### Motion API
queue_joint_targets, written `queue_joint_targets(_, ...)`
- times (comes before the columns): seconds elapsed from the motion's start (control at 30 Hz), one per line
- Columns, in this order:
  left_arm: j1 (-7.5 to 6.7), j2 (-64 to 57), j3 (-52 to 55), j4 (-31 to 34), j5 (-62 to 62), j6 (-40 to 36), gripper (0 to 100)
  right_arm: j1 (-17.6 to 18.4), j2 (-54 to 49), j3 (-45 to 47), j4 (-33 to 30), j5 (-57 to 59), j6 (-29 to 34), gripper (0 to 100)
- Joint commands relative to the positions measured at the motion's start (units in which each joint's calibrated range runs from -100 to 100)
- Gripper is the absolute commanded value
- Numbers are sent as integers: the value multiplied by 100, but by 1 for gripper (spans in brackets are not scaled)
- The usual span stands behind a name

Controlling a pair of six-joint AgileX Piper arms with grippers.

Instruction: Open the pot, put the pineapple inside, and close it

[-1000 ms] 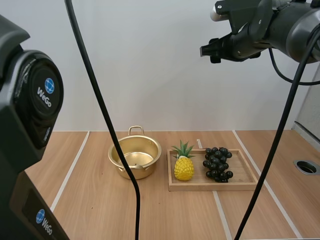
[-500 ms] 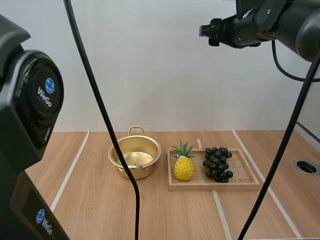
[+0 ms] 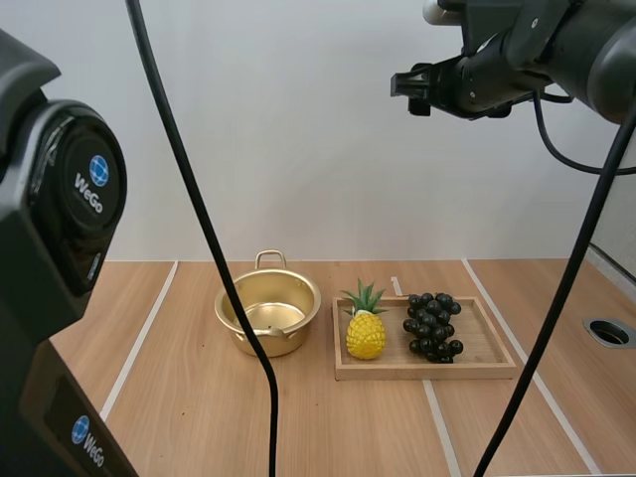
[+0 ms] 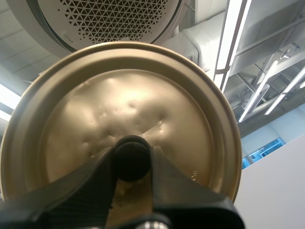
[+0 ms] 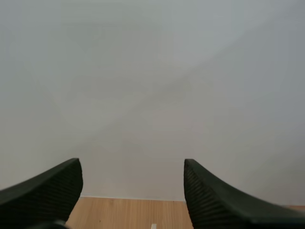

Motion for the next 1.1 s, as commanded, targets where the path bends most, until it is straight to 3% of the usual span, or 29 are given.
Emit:
queue_joint_targets(0.0,-6,1,-29,-28,-62,2,0,4,-92,3,40,170,117,100)
queue_joint_targets(0.17,-6,1,-29,-28,-124,2,0,4,-92,3,25,419,260,100)
queue_joint_targets(0.4,-6,1,-86,-28,-580,2,0,4,-92,3,-42,746,999,100)
queue_joint_targets(0.63,-6,1,-100,-73,-461,2,0,4,-78,3,-181,1569,1121,100)
queue_joint_targets(0.8,-6,1,-100,-71,-446,2,0,4,55,3,-857,2413,1121,100)
queue_joint_targets(0.9,-6,1,-100,-71,-446,2,0,4,314,3,-884,3355,631,100)
queue_joint_targets(1.0,-6,1,-100,-71,-449,-24,0,4,682,3,-576,4619,-78,100)
queue_joint_targets(1.07,-6,1,-100,-75,-449,-77,0,4,956,3,-300,4857,-277,100)
